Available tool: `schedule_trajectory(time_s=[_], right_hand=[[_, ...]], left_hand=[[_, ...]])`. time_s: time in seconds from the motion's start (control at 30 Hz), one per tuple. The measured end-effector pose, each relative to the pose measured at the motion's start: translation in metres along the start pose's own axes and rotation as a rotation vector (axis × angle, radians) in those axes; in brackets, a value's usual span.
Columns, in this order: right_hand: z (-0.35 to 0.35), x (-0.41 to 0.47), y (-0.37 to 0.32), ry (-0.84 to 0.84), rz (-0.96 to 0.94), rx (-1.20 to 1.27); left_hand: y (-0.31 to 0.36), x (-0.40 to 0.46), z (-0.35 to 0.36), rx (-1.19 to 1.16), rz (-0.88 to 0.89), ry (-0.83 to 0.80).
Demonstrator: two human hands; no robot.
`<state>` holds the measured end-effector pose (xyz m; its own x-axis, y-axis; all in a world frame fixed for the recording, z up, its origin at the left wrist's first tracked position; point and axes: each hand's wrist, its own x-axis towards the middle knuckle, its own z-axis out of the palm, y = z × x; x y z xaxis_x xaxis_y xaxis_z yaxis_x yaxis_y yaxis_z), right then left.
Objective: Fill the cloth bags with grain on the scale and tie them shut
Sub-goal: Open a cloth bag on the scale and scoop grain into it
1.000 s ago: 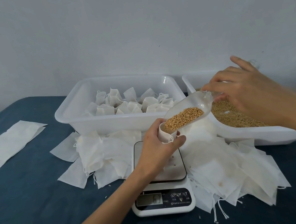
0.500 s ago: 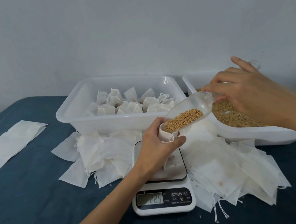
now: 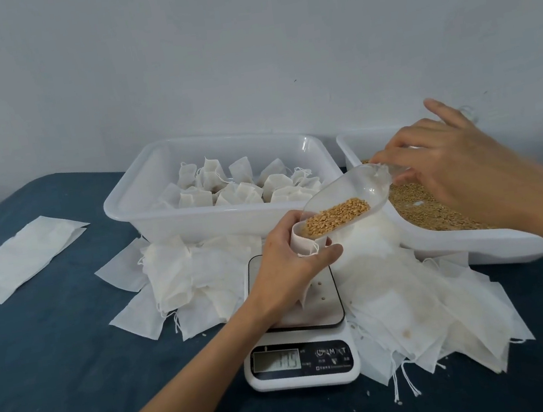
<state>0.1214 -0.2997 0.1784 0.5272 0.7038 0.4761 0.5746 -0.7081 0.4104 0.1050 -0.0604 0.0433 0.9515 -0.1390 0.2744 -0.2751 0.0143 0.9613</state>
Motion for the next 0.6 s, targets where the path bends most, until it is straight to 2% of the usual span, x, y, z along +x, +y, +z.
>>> schedule_trajectory(time_s=[0.6], right_hand=[[-0.0006,-0.0005,0.0015,-0.019,0.006,0.0]], left_hand=[[0.0012,-0.0003,0.0001,0.006,-0.008,0.004]])
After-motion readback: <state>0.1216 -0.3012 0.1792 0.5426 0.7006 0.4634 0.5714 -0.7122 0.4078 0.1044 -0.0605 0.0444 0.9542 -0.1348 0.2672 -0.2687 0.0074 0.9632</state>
